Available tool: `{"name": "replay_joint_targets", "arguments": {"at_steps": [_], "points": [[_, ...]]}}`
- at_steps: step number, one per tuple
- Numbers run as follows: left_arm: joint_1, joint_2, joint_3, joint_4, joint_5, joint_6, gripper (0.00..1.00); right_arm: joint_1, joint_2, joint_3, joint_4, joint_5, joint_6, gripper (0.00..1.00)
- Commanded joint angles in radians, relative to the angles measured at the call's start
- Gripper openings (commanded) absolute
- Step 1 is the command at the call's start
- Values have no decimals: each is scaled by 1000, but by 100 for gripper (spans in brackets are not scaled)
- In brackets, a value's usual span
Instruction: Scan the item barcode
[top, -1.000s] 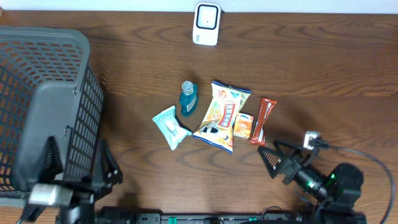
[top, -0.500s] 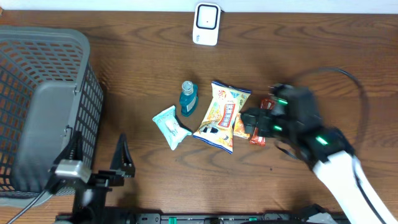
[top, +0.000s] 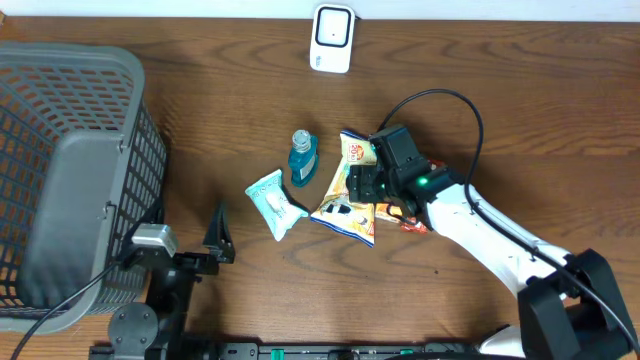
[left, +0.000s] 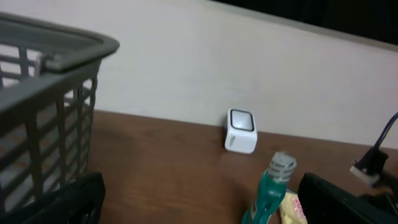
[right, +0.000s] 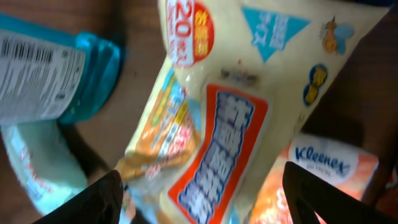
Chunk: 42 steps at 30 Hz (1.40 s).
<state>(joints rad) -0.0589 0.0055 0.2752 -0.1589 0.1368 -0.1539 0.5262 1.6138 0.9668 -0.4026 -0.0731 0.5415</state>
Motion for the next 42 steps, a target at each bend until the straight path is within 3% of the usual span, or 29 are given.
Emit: {"name": "replay_joint_targets", "arguments": {"at_steps": [1, 15, 19, 23, 30, 38, 42], "points": [[3, -2, -16, 7, 14, -1, 99, 5, 21, 17, 45, 40, 43, 75], [3, -2, -25, -6, 40, -1, 99, 42, 237, 17, 78, 83, 161, 63], [3, -2, -25, -39, 40, -1, 99, 40, 232, 24, 68, 86, 161, 38], [3, -2, -25, -65, 39, -1, 99, 26, 221, 79, -15, 58, 160, 1], [3, -2, -25, -103, 39, -1, 99, -84, 121, 217, -266, -156, 123, 1], [3, -2, -25, -193, 39, -1, 99, -303, -67, 232, -414, -661, 102, 2], [3, -2, -25, -275, 39, -1, 99, -384, -130, 232, -562, -780, 254, 1]]}}
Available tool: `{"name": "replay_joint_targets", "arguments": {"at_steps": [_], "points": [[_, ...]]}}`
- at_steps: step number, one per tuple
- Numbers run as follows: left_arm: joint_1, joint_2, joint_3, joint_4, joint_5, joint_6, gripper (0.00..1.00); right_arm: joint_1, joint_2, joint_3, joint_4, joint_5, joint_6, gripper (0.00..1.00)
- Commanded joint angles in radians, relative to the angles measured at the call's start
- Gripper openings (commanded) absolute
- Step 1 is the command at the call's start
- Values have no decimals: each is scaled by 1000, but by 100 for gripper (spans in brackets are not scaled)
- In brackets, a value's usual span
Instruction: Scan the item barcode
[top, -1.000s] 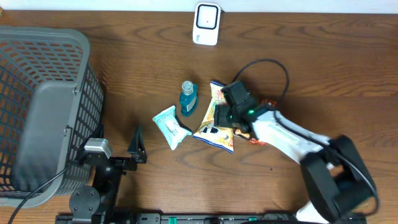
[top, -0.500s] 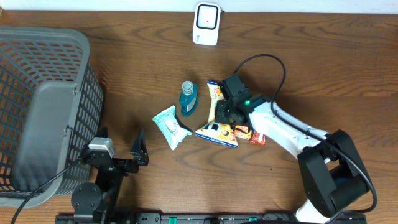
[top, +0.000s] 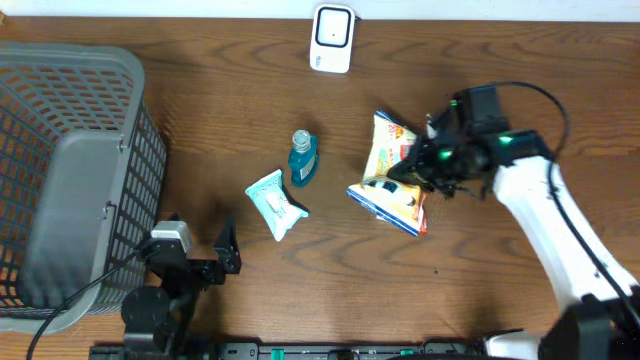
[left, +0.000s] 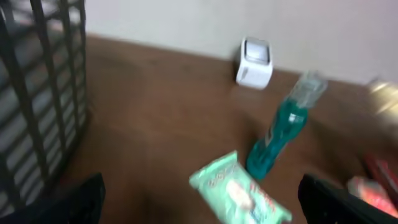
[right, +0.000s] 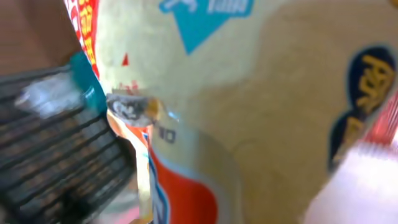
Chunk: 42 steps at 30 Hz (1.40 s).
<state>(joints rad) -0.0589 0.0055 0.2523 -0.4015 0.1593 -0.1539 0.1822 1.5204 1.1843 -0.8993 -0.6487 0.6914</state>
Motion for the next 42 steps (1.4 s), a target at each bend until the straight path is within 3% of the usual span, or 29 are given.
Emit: {"name": "replay_joint_targets", "arguments": {"at_steps": [1, 4, 7, 15, 25, 35, 42], "points": [[3, -2, -2, -54, 17, -1, 99, -61, -47, 14, -129, -212, 157, 1], [3, -2, -2, -89, 16, -1, 99, -106, -50, 14, -333, -268, 290, 1], [3, -2, -2, -123, 16, -1, 99, -127, -50, 14, -406, -278, 304, 2], [3, -2, -2, -206, 16, -1, 99, -129, -50, 14, -402, -250, 330, 1], [3, -2, -2, -317, 16, -1, 99, -128, -50, 14, -331, 51, 303, 1], [3, -2, -2, -472, 16, -1, 98, -128, -50, 14, -312, 156, 303, 1], [3, -2, -2, -483, 16, -1, 99, -128, -50, 14, -313, 181, 269, 1]]}}
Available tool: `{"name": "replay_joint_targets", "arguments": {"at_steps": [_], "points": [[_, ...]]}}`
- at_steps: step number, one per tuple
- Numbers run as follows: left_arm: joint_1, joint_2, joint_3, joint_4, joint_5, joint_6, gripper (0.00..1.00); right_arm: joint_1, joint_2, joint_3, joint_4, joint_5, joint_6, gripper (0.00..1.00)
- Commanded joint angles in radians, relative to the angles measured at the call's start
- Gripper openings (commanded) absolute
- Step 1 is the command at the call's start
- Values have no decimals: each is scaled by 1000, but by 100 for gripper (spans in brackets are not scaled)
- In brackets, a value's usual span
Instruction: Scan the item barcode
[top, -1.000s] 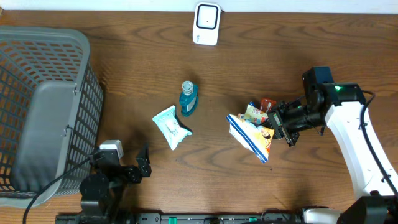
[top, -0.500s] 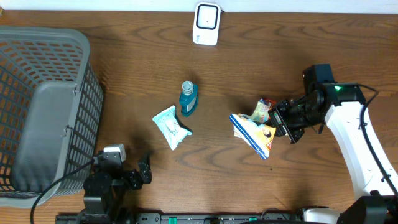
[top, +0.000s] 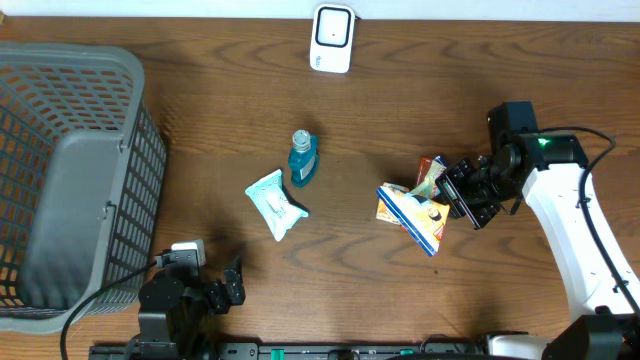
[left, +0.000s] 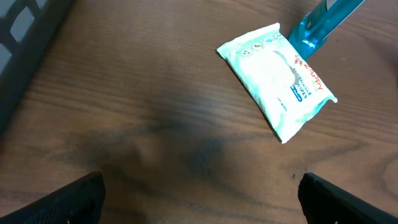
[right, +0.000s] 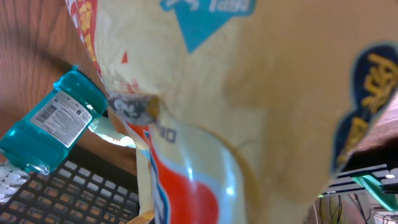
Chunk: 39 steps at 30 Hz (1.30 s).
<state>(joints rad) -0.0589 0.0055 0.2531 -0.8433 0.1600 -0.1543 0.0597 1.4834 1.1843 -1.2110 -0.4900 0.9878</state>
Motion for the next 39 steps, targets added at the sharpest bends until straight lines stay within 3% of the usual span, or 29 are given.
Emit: {"name": "replay_joint_targets", "arguments": {"at_steps": [1, 8, 14, 21, 27, 34, 37, 39], "points": [[3, -2, -3, -41, 15, -1, 99, -6, -13, 14, -1, 29, -28, 1], [3, -2, -3, -42, 15, -1, 99, -6, -13, 14, -10, -19, 56, 6], [3, -2, -3, -42, 15, -1, 99, 1, -8, 12, -13, -24, 79, 2], [3, -2, -3, -42, 15, -1, 99, 48, -4, 10, -48, -7, 268, 4], [3, -2, -3, -42, 15, -1, 99, 101, -3, 10, 16, 182, 331, 2], [3, -2, -3, -42, 15, -1, 99, 156, 19, 10, 21, 160, 544, 1], [3, -2, -3, -42, 15, -1, 99, 184, 40, 10, 108, 248, 465, 7], [3, -2, -3, -42, 15, -1, 99, 215, 66, 10, 189, 278, 318, 9]]}}
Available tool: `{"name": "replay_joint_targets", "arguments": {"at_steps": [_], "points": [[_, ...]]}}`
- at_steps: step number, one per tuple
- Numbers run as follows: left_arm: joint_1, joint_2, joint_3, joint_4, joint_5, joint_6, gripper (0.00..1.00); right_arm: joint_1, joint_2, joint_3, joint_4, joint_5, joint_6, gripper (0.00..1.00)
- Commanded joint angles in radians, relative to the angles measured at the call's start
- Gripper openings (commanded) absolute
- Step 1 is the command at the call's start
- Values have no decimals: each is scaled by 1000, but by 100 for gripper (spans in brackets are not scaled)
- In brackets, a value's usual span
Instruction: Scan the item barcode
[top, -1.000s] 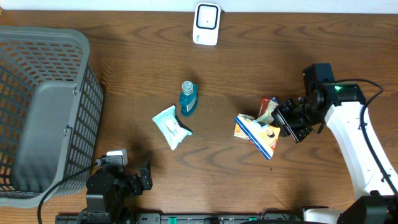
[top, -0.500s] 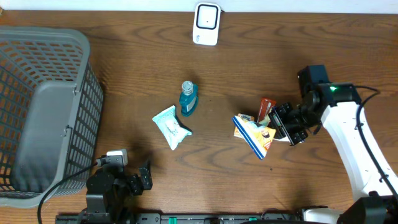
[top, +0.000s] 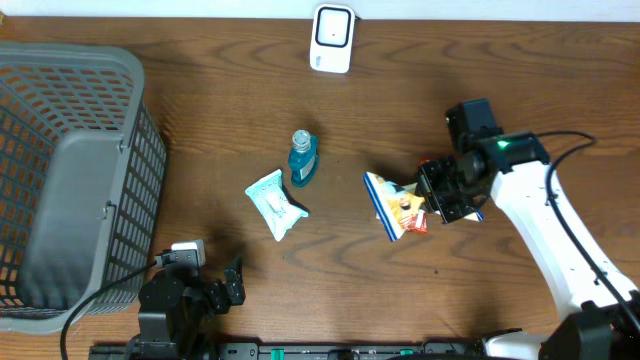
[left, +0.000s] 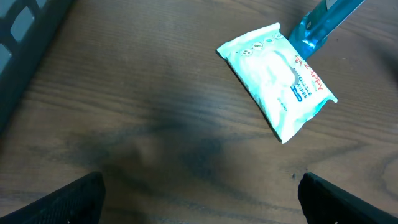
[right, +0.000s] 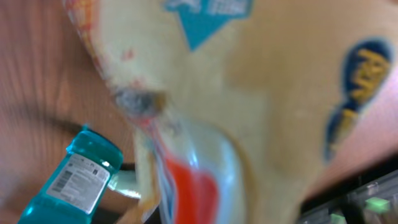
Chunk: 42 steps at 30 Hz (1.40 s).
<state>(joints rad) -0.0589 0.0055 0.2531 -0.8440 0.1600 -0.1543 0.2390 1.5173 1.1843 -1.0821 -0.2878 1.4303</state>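
The white barcode scanner (top: 331, 38) stands at the table's far edge. My right gripper (top: 436, 196) is shut on a yellow snack bag (top: 390, 205), held edge-up right of the table's middle. In the right wrist view the bag (right: 249, 87) fills the frame, blurred, and hides the fingers. A blue bottle (top: 302, 158) and a pale green wipes pack (top: 274, 203) lie at the centre. My left gripper (left: 199, 214) is open at the front edge, short of the wipes pack (left: 277, 81), with nothing between its fingers (left: 71, 199).
A grey mesh basket (top: 70, 170) fills the left side. A small red-orange piece (top: 417, 223) shows beside the held bag's lower edge. The blue bottle (right: 68, 180) shows its label in the right wrist view. The left arm's base (top: 165, 300) sits at the front.
My right gripper has moved a little left and away with the snack bag, which now stands more on edge. The left arm has not moved.
My right gripper was open over the snack bag lying beside the bottle and wipes. Then it held the bag off the table, further right, then further right still, and now slightly back left. My left arm drew back to the front edge and stayed there.
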Motion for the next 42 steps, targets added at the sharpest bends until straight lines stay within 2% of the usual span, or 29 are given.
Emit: {"name": "replay_joint_targets", "arguments": {"at_steps": [1, 7, 12, 19, 25, 30, 36, 39, 42], "points": [[3, -2, -3, -41, 15, -1, 99, 47, 41, 10, 90, 71, -183, 9], [3, -2, -3, -41, 15, -1, 99, 70, 56, 10, 128, 66, -268, 10], [3, -2, -3, -41, 15, -1, 99, 69, 56, 10, 182, 79, -544, 16], [3, -2, -3, -41, 15, -1, 99, 70, 56, 11, 178, 80, -727, 15], [3, -2, -3, -41, 16, -1, 99, 78, 56, 10, 37, 190, -759, 14], [3, -2, -3, -41, 15, -1, 99, 93, 56, 10, -77, 311, -758, 8], [3, -2, -3, -41, 15, -1, 99, 94, 55, 11, -116, 372, -758, 8], [3, -2, -3, -41, 15, -1, 99, 94, 55, 45, -134, 363, -758, 1], [3, -2, -3, -41, 15, -1, 99, 94, 53, 130, -188, 354, -751, 1]]}}
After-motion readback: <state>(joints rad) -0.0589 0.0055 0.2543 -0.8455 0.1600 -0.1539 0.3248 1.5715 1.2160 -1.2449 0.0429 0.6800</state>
